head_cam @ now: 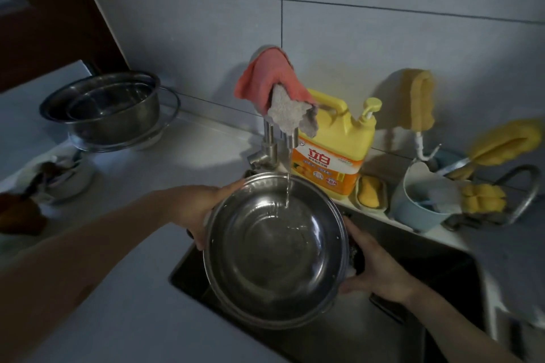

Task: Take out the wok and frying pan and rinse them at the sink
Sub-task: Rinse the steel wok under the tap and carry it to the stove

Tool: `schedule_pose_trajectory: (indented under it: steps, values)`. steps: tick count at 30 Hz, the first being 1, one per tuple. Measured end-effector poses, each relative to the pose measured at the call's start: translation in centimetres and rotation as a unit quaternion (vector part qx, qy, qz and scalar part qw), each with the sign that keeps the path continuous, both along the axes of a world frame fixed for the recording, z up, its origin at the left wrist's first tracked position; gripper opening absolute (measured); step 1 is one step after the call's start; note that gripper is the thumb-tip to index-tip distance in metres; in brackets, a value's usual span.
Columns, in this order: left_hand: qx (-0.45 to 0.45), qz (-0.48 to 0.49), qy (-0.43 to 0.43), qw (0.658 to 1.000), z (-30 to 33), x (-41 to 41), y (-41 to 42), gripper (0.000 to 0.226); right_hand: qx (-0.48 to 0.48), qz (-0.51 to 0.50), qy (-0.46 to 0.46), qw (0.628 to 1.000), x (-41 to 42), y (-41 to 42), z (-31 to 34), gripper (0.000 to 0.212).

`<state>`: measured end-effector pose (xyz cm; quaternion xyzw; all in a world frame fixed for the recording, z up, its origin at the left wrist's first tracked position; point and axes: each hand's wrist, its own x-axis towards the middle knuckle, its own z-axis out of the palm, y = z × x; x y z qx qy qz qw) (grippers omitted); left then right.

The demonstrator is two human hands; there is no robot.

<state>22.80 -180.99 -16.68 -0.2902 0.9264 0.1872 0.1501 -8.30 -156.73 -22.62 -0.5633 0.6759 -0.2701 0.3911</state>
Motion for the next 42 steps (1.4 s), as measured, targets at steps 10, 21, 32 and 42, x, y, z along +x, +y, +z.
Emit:
schedule_pose_trajectory:
  steps: [10, 21, 32, 42]
  values:
    - [-0.199, 0.009, 0.137, 0.970, -7.3, 2.3, 5.6, 0.145, -0.099, -0.045, 0.224, 0.968, 1.2, 3.5, -2.7, 0.134]
    - [-0.381, 0.010, 0.314, 0.870, -4.4, 2.7, 7.8, 0.075, -0.321, -0.099, 0.416, 0.845, 1.6, 6.8, 2.0, 0.134]
    - [-0.497, -0.028, 0.405, 0.767, 6.0, 4.2, 6.9, 0.094, -0.473, -0.117, 0.480, 0.730, 3.5, 7.4, 12.1, 0.103]
    - [-0.531, -0.056, 0.429, 0.729, 12.9, 5.7, 7.5, 0.103, -0.517, -0.128, 0.528, 0.661, 5.4, 9.2, 19.3, 0.103]
